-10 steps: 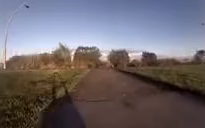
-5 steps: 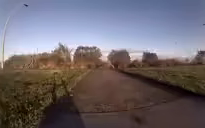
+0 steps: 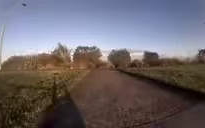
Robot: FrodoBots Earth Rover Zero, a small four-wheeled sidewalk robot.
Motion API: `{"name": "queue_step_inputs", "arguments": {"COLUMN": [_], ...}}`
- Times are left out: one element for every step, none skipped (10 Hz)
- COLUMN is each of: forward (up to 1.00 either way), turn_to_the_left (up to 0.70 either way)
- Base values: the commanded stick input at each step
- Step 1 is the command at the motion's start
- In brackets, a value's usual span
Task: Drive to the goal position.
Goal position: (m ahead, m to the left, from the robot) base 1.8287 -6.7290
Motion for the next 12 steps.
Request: {"name": "queue_step_inputs", "arguments": {"forward": [0.70, 0.70, 0.70, 0.70, 0.70, 0.70, 0.70, 0.70, 0.70, 0.70, 0.70, 0.70], "turn_to_the_left": [0.00, 0.00, 0.00, 0.00, 0.00, 0.00, 0.00, 0.00, 0.00, 0.00, 0.00, 0.00]}}
